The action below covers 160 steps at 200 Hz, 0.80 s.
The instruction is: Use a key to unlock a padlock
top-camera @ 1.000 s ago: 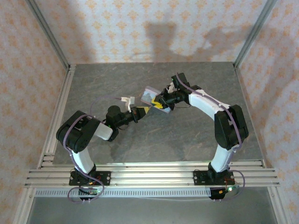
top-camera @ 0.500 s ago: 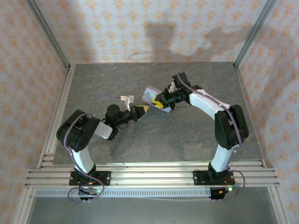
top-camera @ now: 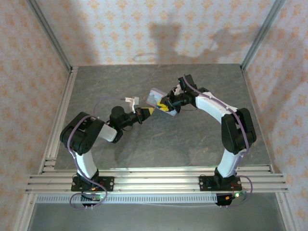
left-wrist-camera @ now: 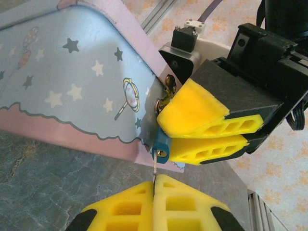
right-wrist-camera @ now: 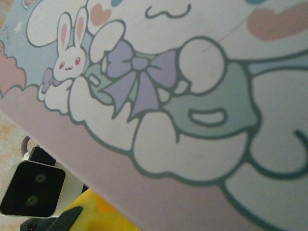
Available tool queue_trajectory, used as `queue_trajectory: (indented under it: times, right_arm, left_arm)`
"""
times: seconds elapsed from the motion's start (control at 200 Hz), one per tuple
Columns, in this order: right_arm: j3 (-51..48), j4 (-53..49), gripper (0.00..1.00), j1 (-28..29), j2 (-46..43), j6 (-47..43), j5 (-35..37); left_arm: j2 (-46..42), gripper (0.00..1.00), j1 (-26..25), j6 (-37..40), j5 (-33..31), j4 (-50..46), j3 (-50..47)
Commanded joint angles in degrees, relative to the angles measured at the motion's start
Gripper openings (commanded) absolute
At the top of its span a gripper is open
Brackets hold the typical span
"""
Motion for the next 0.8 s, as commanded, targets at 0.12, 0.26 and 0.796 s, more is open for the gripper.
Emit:
queue_trajectory:
  times: [0.12,0.26,0.796]
  right_arm:
    - [0.3,2.1,0.0,0.0,-1.9,0.6,-1.4]
    - [0.1,2.1,0.0,0.0,-1.8,0.5,-1.5]
    - [-0.2,1.8,0.0,0.0,-2.1,0.4,-1.8]
  left_arm:
    - [0.4,0.0,-0.7,0.9,1.3,2.7,1.7]
    - [0.4,0.0,-1.0,1.1,1.3,2.7,1.5]
    - [-0.5,0.0,-1.2,2.2,0.4,2.6,1.3]
